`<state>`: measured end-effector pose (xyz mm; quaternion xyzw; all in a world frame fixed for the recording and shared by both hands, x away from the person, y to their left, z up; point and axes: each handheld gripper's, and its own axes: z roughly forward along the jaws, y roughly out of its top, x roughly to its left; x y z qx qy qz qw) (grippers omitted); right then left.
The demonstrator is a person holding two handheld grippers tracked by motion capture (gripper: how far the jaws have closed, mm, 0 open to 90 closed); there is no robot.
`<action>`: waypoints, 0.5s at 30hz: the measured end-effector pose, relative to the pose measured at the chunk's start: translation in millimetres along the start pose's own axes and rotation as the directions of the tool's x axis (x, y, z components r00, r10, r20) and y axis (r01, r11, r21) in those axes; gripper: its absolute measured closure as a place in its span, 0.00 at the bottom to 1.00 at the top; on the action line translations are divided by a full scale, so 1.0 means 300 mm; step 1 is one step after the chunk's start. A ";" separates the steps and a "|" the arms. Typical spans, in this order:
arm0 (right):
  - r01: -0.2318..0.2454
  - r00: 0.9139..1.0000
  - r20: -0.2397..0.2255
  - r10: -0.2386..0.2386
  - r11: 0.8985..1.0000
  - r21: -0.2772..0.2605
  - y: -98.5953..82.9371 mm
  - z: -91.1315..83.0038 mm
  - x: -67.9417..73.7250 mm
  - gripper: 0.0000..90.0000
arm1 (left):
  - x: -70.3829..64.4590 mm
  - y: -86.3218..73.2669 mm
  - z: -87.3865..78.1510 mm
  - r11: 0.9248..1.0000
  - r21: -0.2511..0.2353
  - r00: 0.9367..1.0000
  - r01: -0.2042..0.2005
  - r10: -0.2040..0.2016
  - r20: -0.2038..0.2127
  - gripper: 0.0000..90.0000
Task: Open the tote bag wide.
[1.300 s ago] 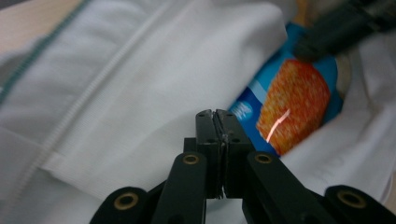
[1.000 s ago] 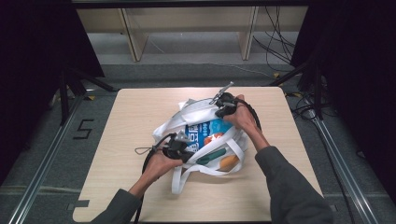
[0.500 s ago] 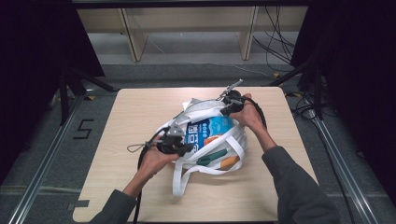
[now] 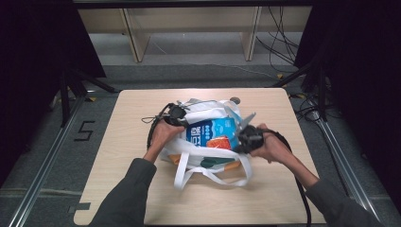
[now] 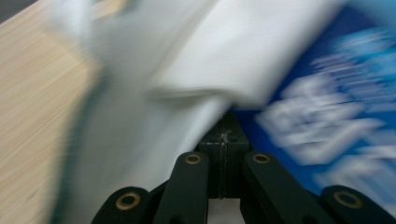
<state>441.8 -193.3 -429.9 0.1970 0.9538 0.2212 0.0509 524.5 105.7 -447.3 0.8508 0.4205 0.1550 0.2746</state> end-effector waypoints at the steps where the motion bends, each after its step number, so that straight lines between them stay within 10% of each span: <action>1: -0.029 0.999 -0.016 0.029 1.000 -0.010 -0.028 0.011 0.015 1.00 | 0.017 -0.011 0.009 0.998 -0.021 0.998 0.052 -0.051 0.029 0.99; 8: -0.085 0.996 -0.009 0.085 0.993 -0.082 -0.047 -0.003 0.024 1.00 | 0.011 -0.012 -0.030 0.998 -0.052 0.999 0.041 -0.039 0.021 0.99; 12: -0.051 0.996 0.057 0.069 0.962 -0.268 0.029 -0.086 -0.020 1.00 | -0.028 -0.038 -0.095 0.994 -0.105 0.993 0.030 -0.017 0.117 0.97; 15: -0.043 0.991 0.107 0.078 0.954 -0.296 0.102 -0.100 -0.061 1.00 | -0.066 -0.055 -0.117 0.994 -0.105 0.985 0.000 0.018 0.174 0.96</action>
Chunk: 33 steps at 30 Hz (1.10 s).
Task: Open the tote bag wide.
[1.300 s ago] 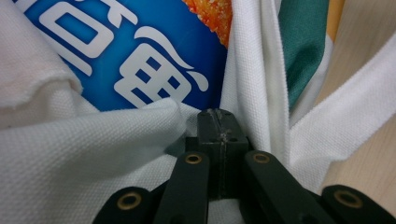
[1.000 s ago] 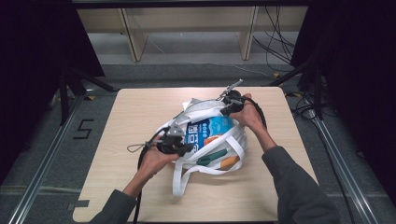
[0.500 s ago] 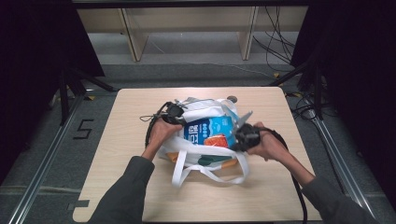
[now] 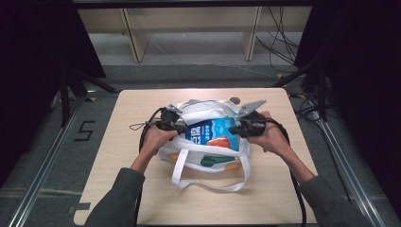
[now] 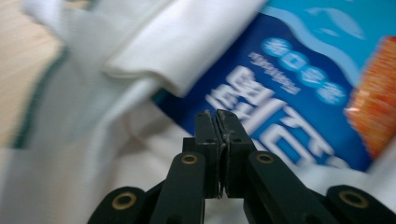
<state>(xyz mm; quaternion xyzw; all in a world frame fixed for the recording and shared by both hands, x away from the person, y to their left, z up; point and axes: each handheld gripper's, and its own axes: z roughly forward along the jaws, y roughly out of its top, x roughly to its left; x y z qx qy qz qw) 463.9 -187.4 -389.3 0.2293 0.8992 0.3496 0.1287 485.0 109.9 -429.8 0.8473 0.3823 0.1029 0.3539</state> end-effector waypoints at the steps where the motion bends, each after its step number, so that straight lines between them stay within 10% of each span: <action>1: -0.003 1.000 0.023 0.003 1.000 0.008 0.027 0.016 -0.021 1.00 | -0.013 -0.007 -0.002 1.000 0.013 1.000 -0.019 0.019 0.011 0.96; 9: -0.144 0.980 0.155 0.126 0.983 0.114 0.086 0.270 -0.203 1.00 | -0.077 -0.139 -0.027 0.984 0.126 0.992 -0.123 0.117 0.051 0.99; 12: -0.265 0.948 0.230 0.218 0.943 0.199 0.041 0.352 -0.275 1.00 | -0.071 -0.188 -0.057 0.982 0.128 0.989 -0.140 0.131 0.071 0.99; 14: -0.279 0.928 0.325 0.184 0.920 0.274 0.014 0.367 -0.302 1.00 | -0.073 -0.210 -0.057 0.988 0.100 0.991 -0.115 0.107 0.078 0.99; 16: -0.352 0.923 0.253 0.292 0.905 0.240 -0.018 0.362 -0.314 1.00 | -0.085 -0.205 -0.060 0.989 0.089 0.992 -0.119 0.114 0.060 0.99; 19: -0.282 0.942 0.230 0.246 0.949 0.140 -0.006 0.279 -0.320 1.00 | -0.080 -0.168 -0.075 0.994 0.022 0.993 -0.105 0.103 0.058 0.99; 20: -0.301 0.936 0.223 0.273 0.948 0.103 0.014 0.240 -0.309 1.00 | -0.078 -0.147 -0.079 0.995 0.010 0.994 -0.096 0.095 0.060 0.98; 25: -0.203 0.972 0.132 0.195 0.978 0.052 0.083 0.118 -0.188 1.00 | -0.082 -0.004 -0.061 0.996 -0.028 0.995 -0.089 0.090 0.038 0.97; 28: -0.102 0.992 0.083 0.098 0.994 0.047 0.089 0.100 -0.103 1.00 | -0.078 0.065 0.010 0.995 0.014 0.995 -0.095 0.095 0.013 0.97; 33: -0.044 0.996 0.084 0.036 0.995 0.093 0.058 0.089 -0.048 1.00 | -0.031 0.088 0.102 0.980 0.173 0.988 -0.101 0.119 -0.099 0.99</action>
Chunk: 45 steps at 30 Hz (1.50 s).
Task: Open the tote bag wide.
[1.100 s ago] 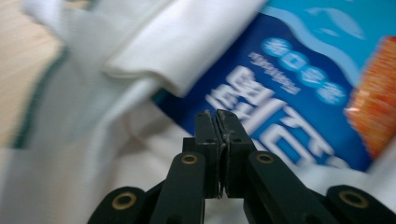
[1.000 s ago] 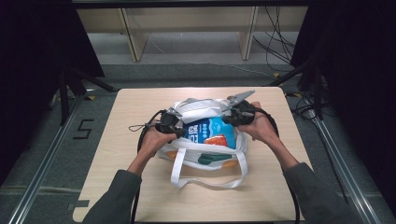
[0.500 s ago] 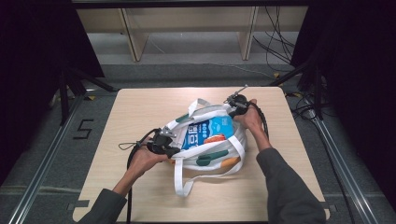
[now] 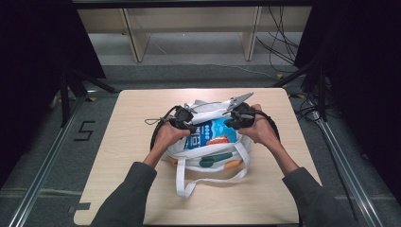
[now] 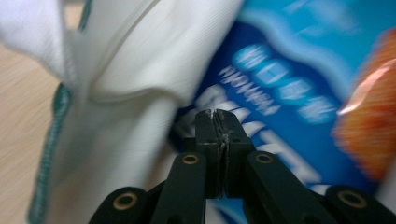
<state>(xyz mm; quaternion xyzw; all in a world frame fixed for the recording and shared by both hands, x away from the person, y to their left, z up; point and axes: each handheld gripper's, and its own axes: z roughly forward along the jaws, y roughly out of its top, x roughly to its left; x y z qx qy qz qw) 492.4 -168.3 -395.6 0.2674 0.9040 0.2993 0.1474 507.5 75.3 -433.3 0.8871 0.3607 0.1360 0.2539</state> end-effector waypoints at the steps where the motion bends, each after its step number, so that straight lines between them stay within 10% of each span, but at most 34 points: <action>1: 0.017 1.000 0.016 -0.017 1.000 0.008 -0.026 0.004 -0.013 1.00 | 0.047 -0.022 -0.002 0.990 0.120 0.990 -0.071 0.085 -0.117 0.99; 3: -0.014 1.000 0.021 0.013 0.999 0.041 -0.057 0.006 -0.026 1.00 | 0.116 -0.061 -0.013 0.997 0.055 0.994 0.051 -0.046 -0.095 0.99; 4: 0.003 1.000 0.028 -0.005 0.999 0.051 -0.071 0.010 -0.039 1.00 | 0.129 -0.071 -0.018 0.998 0.041 0.993 0.051 -0.047 -0.104 0.99; 8: -0.044 0.999 0.031 0.042 0.997 0.064 -0.101 0.017 -0.049 1.00 | 0.089 -0.056 -0.017 0.998 0.065 0.992 -0.012 0.020 -0.125 0.99; 12: -0.032 0.999 0.039 0.031 0.999 0.021 -0.090 -0.002 -0.034 1.00 | 0.080 -0.052 -0.049 1.000 0.005 0.997 0.015 -0.015 -0.072 0.95; 14: -0.019 1.000 0.015 0.019 1.000 0.000 -0.074 -0.033 0.017 1.00 | 0.030 -0.057 -0.104 0.997 -0.071 1.000 0.007 -0.006 0.023 0.96; 18: 0.086 0.995 -0.046 -0.085 0.996 0.016 -0.086 -0.058 0.105 1.00 | -0.034 -0.139 -0.083 0.995 0.048 0.995 -0.092 0.090 0.035 0.97; 22: 0.159 0.982 -0.124 -0.146 0.982 0.103 -0.188 -0.018 0.165 1.00 | -0.026 -0.224 -0.089 1.000 -0.002 0.992 -0.026 0.026 0.122 0.99; 26: 0.118 0.989 -0.105 -0.106 0.987 0.105 -0.199 -0.026 0.185 1.00 | -0.063 -0.203 -0.112 0.997 -0.015 0.995 -0.070 0.071 0.076 0.98; 35: 0.032 0.999 -0.005 -0.033 0.999 -0.042 -0.089 -0.100 0.054 1.00 | -0.087 -0.243 -0.157 0.992 -0.120 0.984 -0.032 0.053 0.170 0.98; 38: 0.002 1.000 0.031 -0.001 1.000 -0.031 -0.080 -0.070 0.005 1.00 | -0.106 -0.277 -0.144 0.993 -0.055 0.979 -0.109 0.116 0.167 0.99; 45: -0.070 0.996 0.066 0.064 0.993 0.098 -0.153 0.069 -0.102 1.00 | -0.106 -0.304 -0.142 0.992 -0.118 0.979 -0.039 0.062 0.196 0.99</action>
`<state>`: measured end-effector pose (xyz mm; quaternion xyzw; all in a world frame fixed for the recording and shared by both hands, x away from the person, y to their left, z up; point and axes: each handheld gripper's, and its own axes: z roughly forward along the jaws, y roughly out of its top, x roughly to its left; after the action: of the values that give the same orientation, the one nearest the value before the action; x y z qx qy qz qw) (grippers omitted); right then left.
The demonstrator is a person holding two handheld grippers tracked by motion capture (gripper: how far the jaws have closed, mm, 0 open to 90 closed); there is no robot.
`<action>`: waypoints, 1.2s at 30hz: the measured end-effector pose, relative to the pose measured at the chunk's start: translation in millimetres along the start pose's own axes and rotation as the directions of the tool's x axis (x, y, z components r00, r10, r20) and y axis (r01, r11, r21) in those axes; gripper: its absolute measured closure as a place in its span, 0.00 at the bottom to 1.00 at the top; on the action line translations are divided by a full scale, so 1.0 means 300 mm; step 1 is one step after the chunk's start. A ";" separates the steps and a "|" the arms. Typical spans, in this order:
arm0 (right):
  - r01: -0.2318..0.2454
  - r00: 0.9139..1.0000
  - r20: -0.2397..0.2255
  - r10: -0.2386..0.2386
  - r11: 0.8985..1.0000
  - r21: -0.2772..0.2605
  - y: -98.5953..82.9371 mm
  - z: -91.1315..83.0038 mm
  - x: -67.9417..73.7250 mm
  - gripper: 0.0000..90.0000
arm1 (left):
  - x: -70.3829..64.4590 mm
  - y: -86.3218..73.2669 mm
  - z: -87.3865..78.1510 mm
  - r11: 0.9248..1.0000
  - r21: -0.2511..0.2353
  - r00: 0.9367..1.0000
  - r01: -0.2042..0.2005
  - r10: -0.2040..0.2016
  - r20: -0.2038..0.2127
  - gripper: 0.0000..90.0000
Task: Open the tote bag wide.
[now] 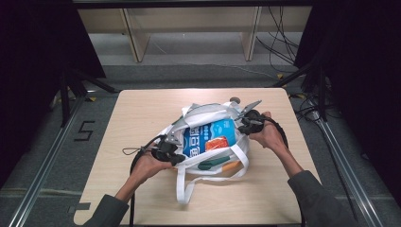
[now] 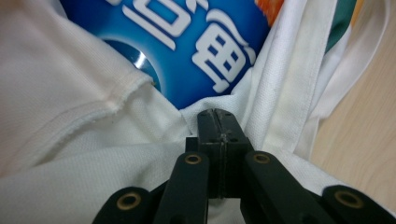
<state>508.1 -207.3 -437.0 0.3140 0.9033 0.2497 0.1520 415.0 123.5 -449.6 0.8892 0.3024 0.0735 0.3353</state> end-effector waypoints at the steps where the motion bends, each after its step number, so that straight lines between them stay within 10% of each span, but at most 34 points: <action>1: -0.004 1.000 -0.004 0.004 1.000 0.005 0.005 -0.007 0.001 1.00 | 0.006 0.006 -0.011 1.000 -0.016 1.000 0.016 -0.016 0.001 0.97; 8: -0.005 1.000 -0.023 0.003 0.995 -0.096 0.062 -0.104 0.044 1.00 | 0.109 0.094 -0.098 0.978 -0.200 0.995 0.059 -0.074 -0.068 0.95; 13: 0.028 0.999 -0.013 -0.030 0.990 -0.135 0.076 -0.142 0.051 1.00 | 0.210 0.116 -0.096 0.970 -0.202 0.968 0.136 -0.173 -0.180 0.95; 17: -0.037 0.998 0.049 0.043 0.992 -0.117 0.056 -0.088 -0.024 1.00 | 0.295 0.093 -0.024 0.970 -0.158 0.949 0.186 -0.219 -0.226 0.97; 21: -0.090 0.995 0.029 0.091 0.995 -0.031 0.011 0.017 -0.079 1.00 | 0.330 0.073 0.028 0.968 -0.158 0.952 0.197 -0.227 -0.204 0.99; 24: -0.112 0.994 0.015 0.113 0.994 -0.013 -0.001 0.063 -0.081 1.00 | 0.367 0.050 0.056 0.947 -0.191 0.940 0.257 -0.291 -0.179 0.99; 31: -0.113 0.993 0.010 0.114 0.993 -0.041 0.018 -0.017 -0.051 1.00 | 0.285 0.089 -0.011 0.969 -0.178 0.954 0.169 -0.206 -0.218 0.97; 36: -0.047 0.999 -0.001 0.047 0.991 -0.126 0.025 -0.097 -0.007 1.00 | 0.215 0.094 -0.056 0.954 -0.250 0.962 0.165 -0.211 -0.170 0.94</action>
<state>500.9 -213.9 -408.4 0.3252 0.8779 0.3094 0.1665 475.2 153.8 -423.4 0.7991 0.4067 0.1629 0.4117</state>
